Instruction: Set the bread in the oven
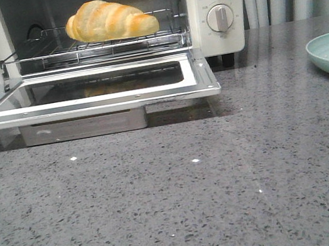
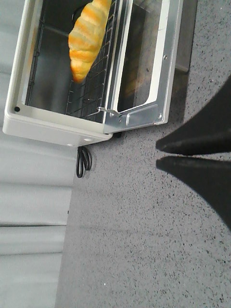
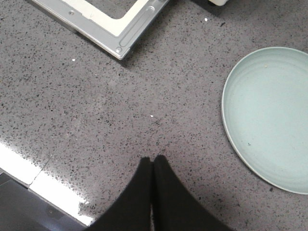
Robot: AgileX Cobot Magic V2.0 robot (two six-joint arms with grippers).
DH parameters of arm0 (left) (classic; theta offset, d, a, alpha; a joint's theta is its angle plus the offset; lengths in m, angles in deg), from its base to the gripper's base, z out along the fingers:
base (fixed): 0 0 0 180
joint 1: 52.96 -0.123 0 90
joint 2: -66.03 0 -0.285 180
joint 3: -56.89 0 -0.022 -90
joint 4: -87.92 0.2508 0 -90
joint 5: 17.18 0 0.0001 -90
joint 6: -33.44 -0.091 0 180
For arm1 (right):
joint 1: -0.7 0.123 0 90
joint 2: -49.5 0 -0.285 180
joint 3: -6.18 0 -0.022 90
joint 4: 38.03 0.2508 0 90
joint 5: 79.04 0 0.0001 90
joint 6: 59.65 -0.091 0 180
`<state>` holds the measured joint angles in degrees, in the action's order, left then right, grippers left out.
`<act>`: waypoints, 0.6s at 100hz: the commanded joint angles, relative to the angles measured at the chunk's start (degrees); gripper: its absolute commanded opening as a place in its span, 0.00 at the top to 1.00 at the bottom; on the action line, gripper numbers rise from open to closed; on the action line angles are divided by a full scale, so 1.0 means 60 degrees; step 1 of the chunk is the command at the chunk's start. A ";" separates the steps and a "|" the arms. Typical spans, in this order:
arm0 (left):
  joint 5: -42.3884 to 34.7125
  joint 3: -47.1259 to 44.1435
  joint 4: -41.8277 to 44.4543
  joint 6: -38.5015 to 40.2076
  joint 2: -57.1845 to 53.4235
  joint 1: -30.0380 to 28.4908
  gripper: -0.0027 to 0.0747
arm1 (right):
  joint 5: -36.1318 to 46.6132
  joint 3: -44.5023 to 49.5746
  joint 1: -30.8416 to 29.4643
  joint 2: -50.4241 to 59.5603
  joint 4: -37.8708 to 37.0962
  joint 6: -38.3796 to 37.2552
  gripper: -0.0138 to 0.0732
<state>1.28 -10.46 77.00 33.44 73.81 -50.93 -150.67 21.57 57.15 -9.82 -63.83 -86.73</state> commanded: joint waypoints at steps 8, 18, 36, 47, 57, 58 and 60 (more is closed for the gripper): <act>-0.0673 0.0232 -0.0121 0.0000 0.0160 -0.0038 0.99 | -0.0471 -0.0228 -0.0033 0.0101 -0.0372 -0.0028 0.93; -0.0673 0.0232 -0.0121 0.0000 0.0160 -0.0038 0.99 | -0.0471 -0.0228 -0.0033 0.0101 -0.0372 -0.0028 0.93; -0.0673 0.0232 -0.0121 0.0000 0.0160 -0.0038 0.99 | -0.0471 -0.0228 -0.0033 0.0101 -0.0522 -0.0028 0.93; -0.0673 0.0232 -0.0121 0.0000 0.0160 -0.0038 0.99 | -0.0357 -0.0228 -0.0033 0.0221 -0.0597 -0.0028 0.93; -0.0673 0.0232 -0.0121 0.0000 0.0160 -0.0038 0.99 | 0.0262 -0.0041 -0.0364 0.0470 -0.0646 -0.0028 0.93; -0.0673 0.0232 -0.0121 0.0000 0.0160 -0.0038 0.99 | 0.0347 0.0027 -0.0407 0.0519 -0.0646 -0.0028 0.93; -0.0673 0.0232 -0.0121 0.0000 0.0160 -0.0038 0.99 | 0.0636 0.0149 -0.0544 0.0603 -0.0646 -0.0028 0.93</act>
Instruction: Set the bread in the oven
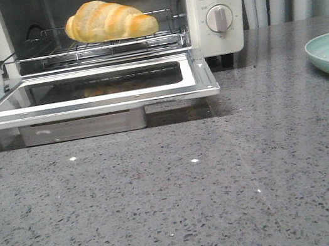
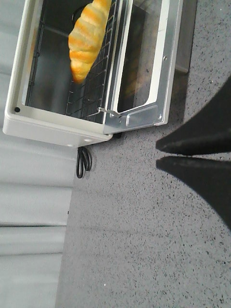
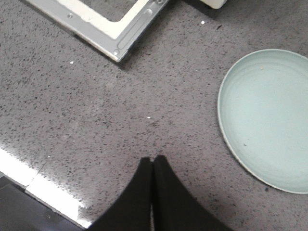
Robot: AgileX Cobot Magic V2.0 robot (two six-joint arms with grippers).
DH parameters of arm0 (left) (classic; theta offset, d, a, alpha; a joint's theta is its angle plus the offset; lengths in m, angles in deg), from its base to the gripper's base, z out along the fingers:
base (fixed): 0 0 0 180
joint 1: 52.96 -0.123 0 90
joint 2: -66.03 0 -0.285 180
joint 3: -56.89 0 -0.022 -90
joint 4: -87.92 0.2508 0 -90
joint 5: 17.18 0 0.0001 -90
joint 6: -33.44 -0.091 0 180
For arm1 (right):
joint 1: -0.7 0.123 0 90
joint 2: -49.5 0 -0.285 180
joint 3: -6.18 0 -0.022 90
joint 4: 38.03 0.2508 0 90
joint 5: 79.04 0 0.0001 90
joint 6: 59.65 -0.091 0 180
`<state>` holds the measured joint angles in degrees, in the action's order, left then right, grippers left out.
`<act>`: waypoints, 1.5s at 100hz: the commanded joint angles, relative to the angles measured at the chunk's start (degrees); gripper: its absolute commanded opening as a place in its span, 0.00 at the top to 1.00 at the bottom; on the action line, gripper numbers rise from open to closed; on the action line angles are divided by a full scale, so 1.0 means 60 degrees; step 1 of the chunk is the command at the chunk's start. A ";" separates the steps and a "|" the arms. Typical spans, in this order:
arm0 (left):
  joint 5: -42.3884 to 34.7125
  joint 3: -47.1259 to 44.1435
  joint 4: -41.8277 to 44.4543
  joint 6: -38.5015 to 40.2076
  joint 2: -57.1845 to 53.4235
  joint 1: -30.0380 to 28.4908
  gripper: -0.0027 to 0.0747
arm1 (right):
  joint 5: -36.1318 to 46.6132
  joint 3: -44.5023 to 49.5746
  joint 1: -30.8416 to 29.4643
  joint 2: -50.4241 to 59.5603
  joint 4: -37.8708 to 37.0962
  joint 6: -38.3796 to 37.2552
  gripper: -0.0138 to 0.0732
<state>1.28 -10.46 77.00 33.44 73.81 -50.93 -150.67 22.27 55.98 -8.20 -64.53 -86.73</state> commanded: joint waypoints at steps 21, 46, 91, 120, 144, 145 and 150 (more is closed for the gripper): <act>-0.0673 0.0232 -0.0121 0.0000 0.0160 -0.0038 0.99 | 0.3641 0.1953 -0.2080 0.1332 0.0417 0.0154 0.93; -0.0673 0.0232 -0.0121 0.0000 0.0160 -0.0038 0.99 | 0.6092 0.4041 -0.3921 0.2228 0.2455 0.1721 0.93; -0.0673 0.0232 -0.0121 0.0000 0.0160 -0.0038 0.99 | 0.9998 0.7029 -0.5110 0.3145 0.4470 0.3409 0.93; -0.0673 0.0232 -0.0121 0.0000 0.0160 -0.0038 0.99 | 1.1852 0.8721 -0.6190 0.4851 0.5099 0.3550 0.93; -0.0673 0.0232 -0.0121 0.0000 0.0160 -0.0038 0.99 | 1.1940 0.9263 -0.7450 0.6080 0.5099 0.3550 0.93; -0.0673 0.0232 -0.0121 0.0000 0.0160 -0.0038 0.99 | 1.1940 0.9280 -0.7497 0.6135 0.5099 0.3550 0.93; -0.0673 0.0232 -0.0121 0.0000 0.0160 -0.0038 0.99 | 1.1940 0.9344 -0.7840 0.6347 0.5076 0.3570 0.93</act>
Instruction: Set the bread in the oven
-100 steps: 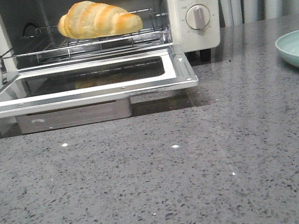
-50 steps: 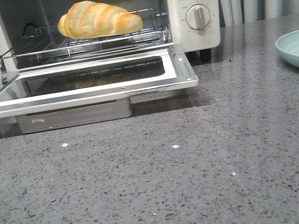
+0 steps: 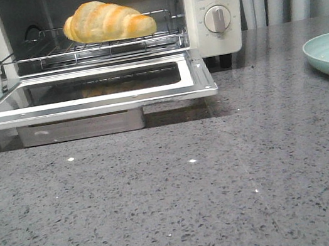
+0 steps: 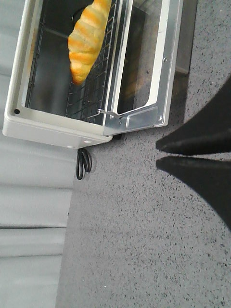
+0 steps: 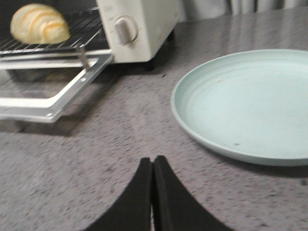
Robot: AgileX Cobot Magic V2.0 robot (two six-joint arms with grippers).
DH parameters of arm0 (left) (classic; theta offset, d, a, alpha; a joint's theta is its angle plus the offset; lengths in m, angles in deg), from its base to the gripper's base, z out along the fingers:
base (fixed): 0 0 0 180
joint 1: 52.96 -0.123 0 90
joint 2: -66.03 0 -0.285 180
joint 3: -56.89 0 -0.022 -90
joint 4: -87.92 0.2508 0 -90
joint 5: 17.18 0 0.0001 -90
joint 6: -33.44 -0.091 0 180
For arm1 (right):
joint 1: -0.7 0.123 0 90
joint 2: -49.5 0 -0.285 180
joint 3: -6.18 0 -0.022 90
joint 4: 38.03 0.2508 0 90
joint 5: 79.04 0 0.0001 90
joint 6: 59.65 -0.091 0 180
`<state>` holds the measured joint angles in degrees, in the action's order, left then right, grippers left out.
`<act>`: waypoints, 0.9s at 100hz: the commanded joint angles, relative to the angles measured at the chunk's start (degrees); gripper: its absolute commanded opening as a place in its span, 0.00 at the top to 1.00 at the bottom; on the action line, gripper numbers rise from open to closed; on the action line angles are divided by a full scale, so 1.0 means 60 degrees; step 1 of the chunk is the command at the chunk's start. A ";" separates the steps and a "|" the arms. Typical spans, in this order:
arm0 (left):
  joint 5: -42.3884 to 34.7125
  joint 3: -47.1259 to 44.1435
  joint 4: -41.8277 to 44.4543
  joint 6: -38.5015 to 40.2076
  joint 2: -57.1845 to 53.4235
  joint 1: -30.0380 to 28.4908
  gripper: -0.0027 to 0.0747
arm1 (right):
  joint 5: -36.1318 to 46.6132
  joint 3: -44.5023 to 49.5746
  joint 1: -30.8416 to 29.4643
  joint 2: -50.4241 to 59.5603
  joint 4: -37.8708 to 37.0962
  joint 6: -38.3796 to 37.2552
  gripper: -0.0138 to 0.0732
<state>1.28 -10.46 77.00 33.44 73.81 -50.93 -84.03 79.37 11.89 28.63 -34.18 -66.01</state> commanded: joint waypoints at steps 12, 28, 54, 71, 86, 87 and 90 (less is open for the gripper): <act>-0.0673 0.0232 -0.0121 0.0000 0.0160 -0.0038 0.99 | 0.0308 -0.0173 -0.1239 0.0716 -0.0391 0.0137 0.93; -0.0673 0.0232 -0.0121 0.0000 0.0160 -0.0038 0.99 | -0.0134 -0.0173 -0.2004 0.1251 -0.0482 0.0282 0.93; -0.0673 0.0232 -0.0121 0.0000 0.0160 0.0134 0.99 | -0.0171 -0.0048 -0.2079 0.2003 -0.1382 0.0658 0.93; -0.0673 0.0232 -0.0121 0.0000 0.0160 0.0134 0.99 | -0.0150 0.0573 -0.2079 0.2415 -0.1364 0.0594 0.93; -0.0673 0.0232 -0.0121 0.0000 0.0160 0.0134 0.99 | -0.0150 0.0934 -0.2079 0.2437 -0.1344 0.0594 0.93; -0.0673 0.0232 -0.0121 0.0000 0.0160 0.0134 0.99 | -0.0150 0.0948 -0.2079 0.2437 -0.1344 0.0594 0.93; -0.0673 0.0232 -0.0121 0.0000 0.0160 0.0134 0.99 | -0.0150 0.0995 -0.2079 0.2437 -0.1325 0.0594 0.93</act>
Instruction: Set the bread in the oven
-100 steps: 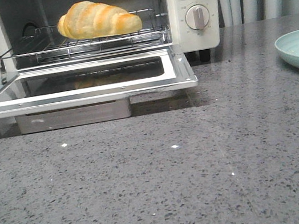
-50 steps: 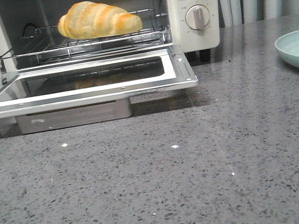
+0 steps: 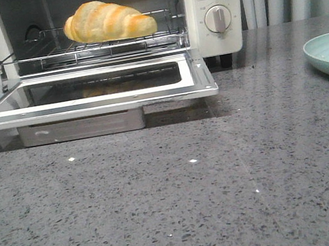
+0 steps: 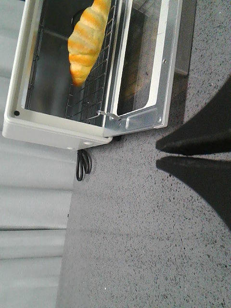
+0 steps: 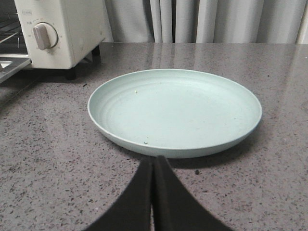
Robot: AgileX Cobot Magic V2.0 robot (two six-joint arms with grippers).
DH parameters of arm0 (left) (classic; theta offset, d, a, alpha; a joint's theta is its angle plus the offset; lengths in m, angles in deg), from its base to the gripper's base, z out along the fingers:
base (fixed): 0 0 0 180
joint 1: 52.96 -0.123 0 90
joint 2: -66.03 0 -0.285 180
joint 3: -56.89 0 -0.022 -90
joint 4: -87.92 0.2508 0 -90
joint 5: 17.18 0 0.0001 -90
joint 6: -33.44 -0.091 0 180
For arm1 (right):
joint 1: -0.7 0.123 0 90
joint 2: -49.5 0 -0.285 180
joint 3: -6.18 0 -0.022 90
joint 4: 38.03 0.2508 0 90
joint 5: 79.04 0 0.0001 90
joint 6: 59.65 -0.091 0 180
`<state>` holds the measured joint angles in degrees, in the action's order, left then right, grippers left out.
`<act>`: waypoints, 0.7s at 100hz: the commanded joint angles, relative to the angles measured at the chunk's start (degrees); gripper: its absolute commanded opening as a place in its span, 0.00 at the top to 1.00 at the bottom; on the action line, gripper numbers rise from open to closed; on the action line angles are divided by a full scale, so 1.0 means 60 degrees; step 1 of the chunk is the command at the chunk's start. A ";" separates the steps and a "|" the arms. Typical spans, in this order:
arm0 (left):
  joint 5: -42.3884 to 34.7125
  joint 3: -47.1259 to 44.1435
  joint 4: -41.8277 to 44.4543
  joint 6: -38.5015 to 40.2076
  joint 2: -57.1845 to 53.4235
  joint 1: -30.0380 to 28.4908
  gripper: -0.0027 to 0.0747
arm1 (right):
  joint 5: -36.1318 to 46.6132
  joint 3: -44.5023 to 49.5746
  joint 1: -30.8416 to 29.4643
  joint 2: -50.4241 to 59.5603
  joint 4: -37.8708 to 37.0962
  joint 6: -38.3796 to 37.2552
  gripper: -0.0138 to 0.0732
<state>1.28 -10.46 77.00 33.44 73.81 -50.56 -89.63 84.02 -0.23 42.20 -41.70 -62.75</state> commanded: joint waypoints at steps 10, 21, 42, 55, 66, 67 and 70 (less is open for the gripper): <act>-0.0673 0.0232 -0.0121 0.0000 0.0160 0.0074 0.99 | 0.0541 0.0222 -0.0058 0.0174 -0.0071 0.0052 0.93; -0.0673 0.0232 -0.0121 0.0000 0.0160 0.0074 0.99 | 0.0190 0.0222 -0.0058 0.0174 -0.0071 0.0052 0.93; -0.0673 0.0232 -0.0121 0.0000 0.0160 0.0074 0.99 | -0.0698 0.0222 -0.0058 0.0174 -0.0071 0.0052 0.93; -0.0673 0.0232 -0.0121 0.0000 0.0160 0.0074 0.99 | -0.0881 0.0222 -0.0058 0.0174 -0.0071 0.0052 0.93; -0.0673 0.0232 -0.0121 0.0000 0.0160 0.0074 0.99 | -0.1169 0.0222 -0.0058 0.0174 -0.0071 0.0052 0.93; -0.0673 0.0232 -0.0121 0.0000 0.0160 0.0074 0.99 | -0.1199 0.0222 -0.0058 0.0174 -0.0071 0.0052 0.93; -0.0673 0.0232 -0.0121 0.0000 0.0160 0.0074 0.99 | -0.1272 0.0222 -0.0058 0.0174 -0.0071 0.0052 0.93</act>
<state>1.28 -10.46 77.00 33.44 73.81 -50.56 -98.20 84.02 -0.23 42.20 -41.70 -62.75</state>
